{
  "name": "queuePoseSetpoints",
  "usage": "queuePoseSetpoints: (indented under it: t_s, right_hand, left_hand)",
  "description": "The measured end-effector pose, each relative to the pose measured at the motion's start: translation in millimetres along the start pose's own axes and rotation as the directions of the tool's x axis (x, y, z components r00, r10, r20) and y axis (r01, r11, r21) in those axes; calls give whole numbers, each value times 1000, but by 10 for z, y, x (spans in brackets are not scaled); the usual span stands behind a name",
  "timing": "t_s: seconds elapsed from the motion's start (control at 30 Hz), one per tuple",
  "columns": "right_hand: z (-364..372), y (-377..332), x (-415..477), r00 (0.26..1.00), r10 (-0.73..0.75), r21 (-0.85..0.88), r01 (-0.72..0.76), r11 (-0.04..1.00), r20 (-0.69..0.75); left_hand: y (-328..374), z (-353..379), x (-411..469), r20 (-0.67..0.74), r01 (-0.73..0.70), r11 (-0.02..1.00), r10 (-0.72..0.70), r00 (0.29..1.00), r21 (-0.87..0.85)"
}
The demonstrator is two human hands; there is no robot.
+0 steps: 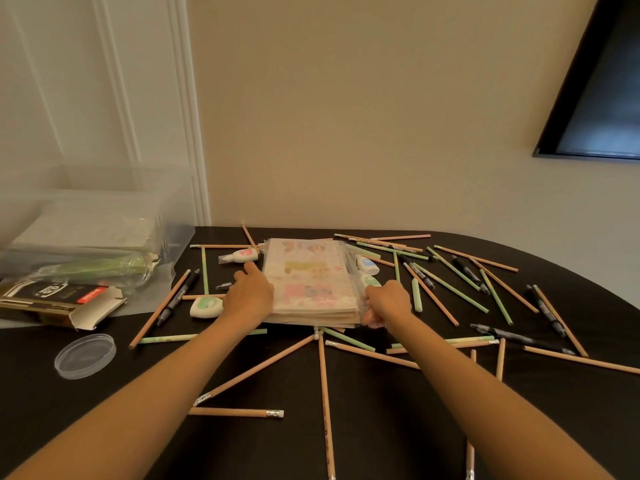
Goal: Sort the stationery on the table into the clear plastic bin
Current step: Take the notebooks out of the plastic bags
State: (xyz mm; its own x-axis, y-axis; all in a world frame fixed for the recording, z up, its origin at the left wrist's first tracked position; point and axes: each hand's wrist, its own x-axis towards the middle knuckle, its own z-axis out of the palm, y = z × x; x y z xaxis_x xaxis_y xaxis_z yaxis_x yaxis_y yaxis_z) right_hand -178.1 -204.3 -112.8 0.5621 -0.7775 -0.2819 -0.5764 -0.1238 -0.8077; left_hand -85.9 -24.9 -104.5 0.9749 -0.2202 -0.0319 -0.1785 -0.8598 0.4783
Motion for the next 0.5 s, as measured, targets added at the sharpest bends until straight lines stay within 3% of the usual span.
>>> queuePoseSetpoints:
  t_s: [0.23, 0.37, 0.5]
  right_hand:
    - [-6, 49, 136, 988, 134, 227, -149, 962, 81]
    - [-51, 34, 200, 966, 206, 437, -256, 863, 158]
    - [-84, -64, 181, 962, 209, 638, -272, 720, 175]
  left_hand:
    - [135, -62, 150, 271, 184, 930, -97, 958, -318]
    - [123, -144, 317, 446, 348, 783, -102, 889, -515]
    - [128, -253, 347, 469, 320, 737, -4, 883, -595]
